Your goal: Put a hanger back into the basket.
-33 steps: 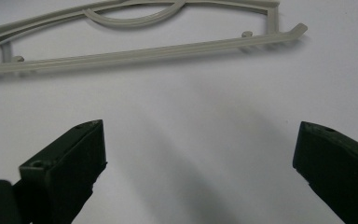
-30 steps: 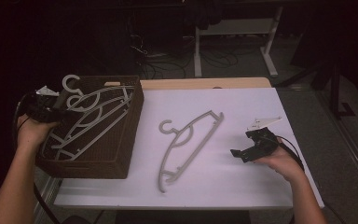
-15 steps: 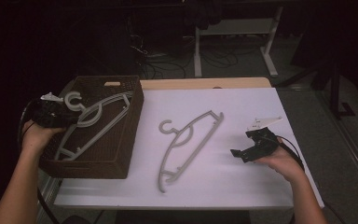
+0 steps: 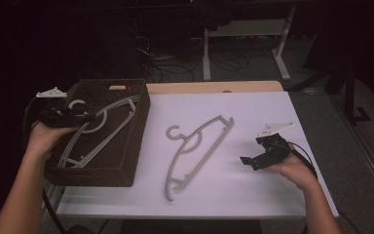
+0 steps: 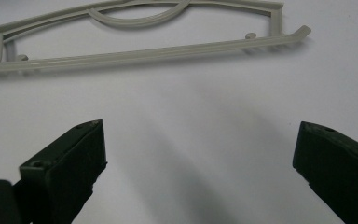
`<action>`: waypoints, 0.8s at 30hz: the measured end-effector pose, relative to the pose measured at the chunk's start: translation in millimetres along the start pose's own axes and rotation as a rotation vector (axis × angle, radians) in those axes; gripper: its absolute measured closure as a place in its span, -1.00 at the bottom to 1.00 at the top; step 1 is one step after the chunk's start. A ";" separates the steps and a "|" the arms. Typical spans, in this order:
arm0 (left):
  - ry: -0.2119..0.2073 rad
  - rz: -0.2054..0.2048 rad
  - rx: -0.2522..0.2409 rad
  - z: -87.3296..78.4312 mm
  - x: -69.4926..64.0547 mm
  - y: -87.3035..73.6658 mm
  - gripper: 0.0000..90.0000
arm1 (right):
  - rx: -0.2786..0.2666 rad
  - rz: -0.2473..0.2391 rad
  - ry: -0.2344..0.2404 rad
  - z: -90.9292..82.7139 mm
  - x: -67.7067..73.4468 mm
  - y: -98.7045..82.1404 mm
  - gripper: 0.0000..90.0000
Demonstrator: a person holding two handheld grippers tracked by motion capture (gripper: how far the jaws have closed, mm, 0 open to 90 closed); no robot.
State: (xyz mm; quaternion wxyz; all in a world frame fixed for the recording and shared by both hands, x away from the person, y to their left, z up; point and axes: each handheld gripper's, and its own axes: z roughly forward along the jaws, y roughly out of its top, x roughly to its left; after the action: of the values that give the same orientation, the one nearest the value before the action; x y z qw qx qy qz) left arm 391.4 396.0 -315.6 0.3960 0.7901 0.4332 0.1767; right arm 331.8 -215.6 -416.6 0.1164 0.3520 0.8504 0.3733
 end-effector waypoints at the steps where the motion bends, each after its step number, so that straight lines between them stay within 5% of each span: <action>1: -0.028 -0.008 -0.012 1.5 -5.1 3.1 -0.25 | 0.000 0.000 0.000 0.0 0.1 0.0 -0.95; 12: -0.187 0.020 -0.073 21.6 -59.5 26.9 -0.49 | -0.007 0.002 0.003 -0.4 0.7 0.4 -0.93; 24: -0.296 0.061 -0.104 52.0 -132.0 42.4 -0.67 | -0.009 0.011 -0.001 -0.1 1.1 1.7 -0.82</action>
State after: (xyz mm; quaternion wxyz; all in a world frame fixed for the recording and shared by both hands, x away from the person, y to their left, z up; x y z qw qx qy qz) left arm 372.7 249.4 -306.6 0.4902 0.7989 0.3362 0.0924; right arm 331.8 -214.0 -415.3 0.1165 0.3566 0.8465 0.3777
